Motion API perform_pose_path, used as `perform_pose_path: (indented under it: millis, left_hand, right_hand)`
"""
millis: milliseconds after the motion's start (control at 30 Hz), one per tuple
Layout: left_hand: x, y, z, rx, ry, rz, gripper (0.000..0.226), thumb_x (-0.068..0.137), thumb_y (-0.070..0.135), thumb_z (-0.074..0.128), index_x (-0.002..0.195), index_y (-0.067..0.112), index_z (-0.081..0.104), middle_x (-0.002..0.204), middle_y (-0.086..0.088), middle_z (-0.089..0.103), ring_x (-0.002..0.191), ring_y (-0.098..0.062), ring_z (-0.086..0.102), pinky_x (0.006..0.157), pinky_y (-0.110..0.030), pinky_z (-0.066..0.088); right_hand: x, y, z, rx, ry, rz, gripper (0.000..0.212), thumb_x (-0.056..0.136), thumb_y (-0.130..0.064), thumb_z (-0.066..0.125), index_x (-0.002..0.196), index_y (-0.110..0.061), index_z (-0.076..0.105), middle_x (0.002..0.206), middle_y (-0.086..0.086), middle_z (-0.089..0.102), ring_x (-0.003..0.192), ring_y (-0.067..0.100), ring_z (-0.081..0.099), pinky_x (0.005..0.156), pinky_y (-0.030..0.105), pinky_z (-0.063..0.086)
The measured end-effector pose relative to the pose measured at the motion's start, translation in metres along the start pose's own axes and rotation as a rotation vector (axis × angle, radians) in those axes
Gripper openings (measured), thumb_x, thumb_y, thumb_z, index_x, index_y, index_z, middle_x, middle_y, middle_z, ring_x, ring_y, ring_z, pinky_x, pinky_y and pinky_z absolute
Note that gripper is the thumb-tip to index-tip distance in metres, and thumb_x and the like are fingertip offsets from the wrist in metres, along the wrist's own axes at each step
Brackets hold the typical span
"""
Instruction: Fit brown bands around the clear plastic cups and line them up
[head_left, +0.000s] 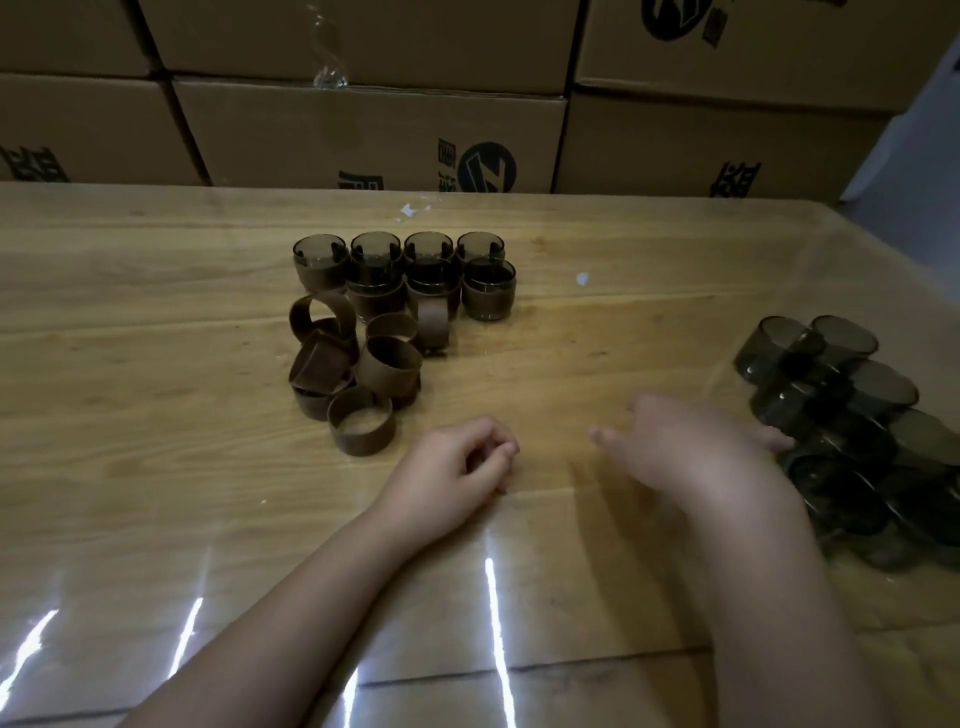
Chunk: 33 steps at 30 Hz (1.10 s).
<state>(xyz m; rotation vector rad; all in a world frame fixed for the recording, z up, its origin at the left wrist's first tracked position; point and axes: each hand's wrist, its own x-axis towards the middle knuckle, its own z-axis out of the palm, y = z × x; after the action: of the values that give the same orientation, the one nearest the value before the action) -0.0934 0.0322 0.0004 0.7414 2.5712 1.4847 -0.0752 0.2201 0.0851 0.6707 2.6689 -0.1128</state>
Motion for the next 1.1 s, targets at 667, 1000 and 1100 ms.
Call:
perform_pose_path:
  millis: [667, 1000, 1100]
  left_hand:
    - [-0.005, 0.005, -0.001, 0.153, 0.048, 0.034, 0.011, 0.093, 0.027, 0.058, 0.100, 0.023, 0.066, 0.085, 0.008, 0.065, 0.078, -0.008, 0.061, 0.073, -0.038, 0.053]
    - [-0.001, 0.004, -0.014, -0.317, 0.119, -0.061, 0.069, 0.083, 0.003, 0.070, 0.137, 0.029, 0.035, 0.127, 0.000, 0.051, 0.090, -0.007, 0.065, 0.077, -0.024, 0.056]
    - [-0.001, 0.004, -0.014, -0.317, 0.172, -0.078, 0.067, 0.083, 0.004, 0.070, 0.131, 0.036, 0.035, 0.129, 0.003, 0.044, 0.082, -0.008, 0.063, 0.071, -0.018, 0.053]
  right_hand:
    - [-0.005, 0.018, 0.018, 0.049, 0.235, -0.070, 0.039, 0.098, -0.046, 0.043, 0.089, -0.013, 0.061, 0.072, 0.002, 0.056, 0.066, 0.020, 0.053, 0.055, 0.029, 0.036]
    - [-0.003, -0.055, 0.053, 0.898, 0.635, -1.127, 0.018, 0.095, -0.011, 0.055, 0.107, -0.011, 0.069, 0.089, -0.015, 0.063, 0.075, -0.003, 0.065, 0.066, 0.017, 0.054]
    - [0.007, -0.053, 0.069, 0.987, 0.766, -1.184, 0.020, 0.093, -0.009, 0.053, 0.101, -0.005, 0.070, 0.087, -0.012, 0.062, 0.075, -0.006, 0.062, 0.068, 0.008, 0.047]
